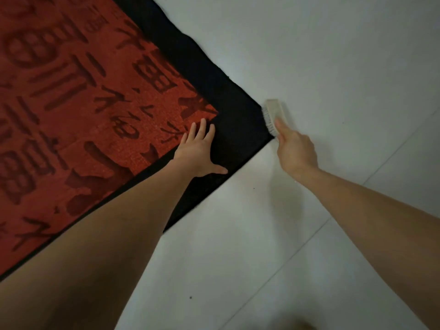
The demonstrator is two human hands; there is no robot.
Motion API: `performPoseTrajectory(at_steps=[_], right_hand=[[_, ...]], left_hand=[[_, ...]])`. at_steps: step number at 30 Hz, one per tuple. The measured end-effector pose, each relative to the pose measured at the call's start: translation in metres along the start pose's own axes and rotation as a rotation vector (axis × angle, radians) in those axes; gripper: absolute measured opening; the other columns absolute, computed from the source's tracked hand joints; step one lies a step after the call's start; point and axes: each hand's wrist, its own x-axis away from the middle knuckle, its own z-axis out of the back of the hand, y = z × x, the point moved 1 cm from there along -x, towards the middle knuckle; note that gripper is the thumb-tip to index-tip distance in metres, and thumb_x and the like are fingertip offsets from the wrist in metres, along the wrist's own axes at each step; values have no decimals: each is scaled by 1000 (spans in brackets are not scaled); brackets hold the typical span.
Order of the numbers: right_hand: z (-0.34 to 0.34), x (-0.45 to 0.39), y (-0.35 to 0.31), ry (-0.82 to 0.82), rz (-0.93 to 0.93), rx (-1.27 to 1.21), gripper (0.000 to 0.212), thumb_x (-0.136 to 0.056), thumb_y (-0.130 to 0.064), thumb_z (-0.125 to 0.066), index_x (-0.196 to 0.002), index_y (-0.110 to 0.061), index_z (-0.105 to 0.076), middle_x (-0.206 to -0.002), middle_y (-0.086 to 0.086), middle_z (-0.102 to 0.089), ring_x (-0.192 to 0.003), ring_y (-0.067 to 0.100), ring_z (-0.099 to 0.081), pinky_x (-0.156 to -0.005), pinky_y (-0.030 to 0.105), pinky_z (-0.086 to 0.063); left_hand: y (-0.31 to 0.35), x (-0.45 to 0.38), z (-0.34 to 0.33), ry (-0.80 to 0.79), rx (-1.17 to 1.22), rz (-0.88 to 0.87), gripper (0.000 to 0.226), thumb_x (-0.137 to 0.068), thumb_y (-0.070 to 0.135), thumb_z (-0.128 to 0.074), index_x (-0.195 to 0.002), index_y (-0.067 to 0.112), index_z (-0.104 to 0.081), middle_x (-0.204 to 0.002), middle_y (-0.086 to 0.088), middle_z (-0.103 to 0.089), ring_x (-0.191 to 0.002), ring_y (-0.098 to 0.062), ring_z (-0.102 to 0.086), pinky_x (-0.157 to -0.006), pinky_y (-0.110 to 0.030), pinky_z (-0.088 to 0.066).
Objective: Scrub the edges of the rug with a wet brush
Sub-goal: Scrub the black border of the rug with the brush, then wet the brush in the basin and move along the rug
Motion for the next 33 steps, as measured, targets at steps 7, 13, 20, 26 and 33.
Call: performPoseTrajectory(at_steps=[7,13,20,26,33], right_hand=[[98,17,-20,-294,-104,36,46,-101,-14,-41,-146,-23,-40,-139,18,-50,-119,36,-52,-99,37,-43],[190,108,-115,-596,-411,-877,33,-100,-28,-51,-133,-28,-56,-58,1,-44,-41,7,-33,-34,18,-26],[375,180,-180,-962,-416,-1104,62,-99,-42,-40,-41,-22,-46,-38,-3,-30,-29,8,-22,-30,16,-17],[529,219,-237,-818,36,-762,24,-101,-39,-44,-95,-32,-66,-58,0,-46,-38,14,-34,-37,20,-27],[630,297,-322,-659,581,-487,30,-103,-24,-43,-129,-28,-57,-58,-29,-54,-54,-8,-51,-49,10,-37]], left_hand=[[6,84,35,-315,173,193,64,-94,41,-60,-145,8,-41,-152,-14,-37,-141,-32,-33,-117,-41,-26],[41,153,127,-186,729,380,34,-93,44,-61,-72,17,-55,-73,2,-55,-77,-19,-56,-69,-30,-39],[138,260,299,-73,1836,397,76,-67,54,-73,-130,15,-56,-125,-4,-65,-115,-20,-63,-105,-36,-46],[211,348,449,280,1822,494,47,-86,48,-67,-121,19,-58,-105,-7,-71,-93,-26,-72,-88,-40,-58],[213,478,549,667,1803,685,71,-92,71,-34,-139,21,-52,-129,-5,-62,-114,-21,-61,-102,-43,-49]])
